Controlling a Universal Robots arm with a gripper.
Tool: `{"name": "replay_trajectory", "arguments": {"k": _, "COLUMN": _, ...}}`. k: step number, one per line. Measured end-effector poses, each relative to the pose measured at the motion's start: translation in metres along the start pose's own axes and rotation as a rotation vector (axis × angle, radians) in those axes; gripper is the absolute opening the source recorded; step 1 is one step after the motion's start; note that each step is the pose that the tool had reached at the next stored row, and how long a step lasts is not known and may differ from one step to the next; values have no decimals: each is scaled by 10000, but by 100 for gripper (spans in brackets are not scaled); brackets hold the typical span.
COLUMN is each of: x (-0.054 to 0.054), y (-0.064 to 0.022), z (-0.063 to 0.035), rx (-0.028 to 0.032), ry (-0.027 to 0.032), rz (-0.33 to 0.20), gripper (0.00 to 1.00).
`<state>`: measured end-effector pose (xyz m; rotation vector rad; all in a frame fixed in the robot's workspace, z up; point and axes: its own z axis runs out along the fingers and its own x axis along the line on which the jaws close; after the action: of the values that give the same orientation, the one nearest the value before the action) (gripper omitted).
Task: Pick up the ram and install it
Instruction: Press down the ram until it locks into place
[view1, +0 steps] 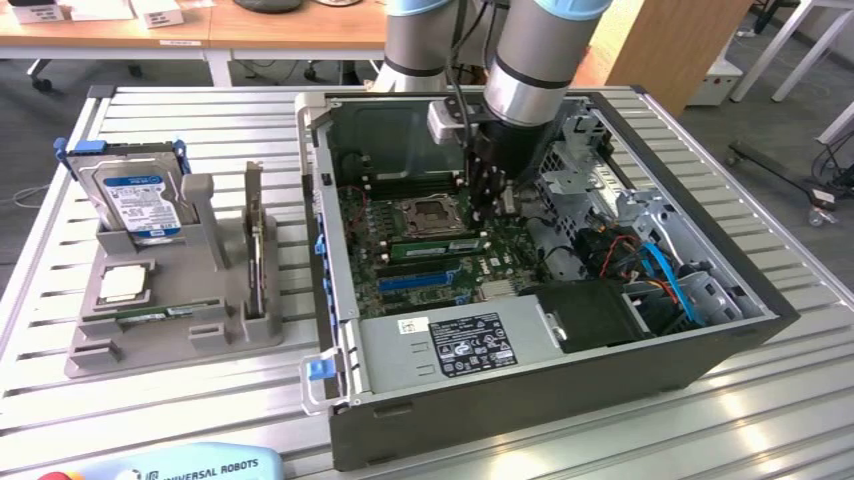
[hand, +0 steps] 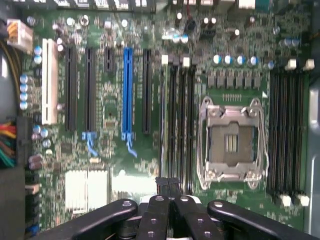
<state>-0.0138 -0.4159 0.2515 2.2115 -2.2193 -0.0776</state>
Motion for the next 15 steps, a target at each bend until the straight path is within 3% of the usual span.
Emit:
{"name": "replay_trajectory", "arguments": {"k": 6, "x": 0, "y": 239, "z": 17, "rx": 9, "ry": -2, "rz": -1, "gripper": 10}}
{"name": "replay_trajectory", "arguments": {"k": 15, "x": 1, "y": 413, "z": 30, "rx": 9, "ry": -1, "rz": 0, "gripper": 10}}
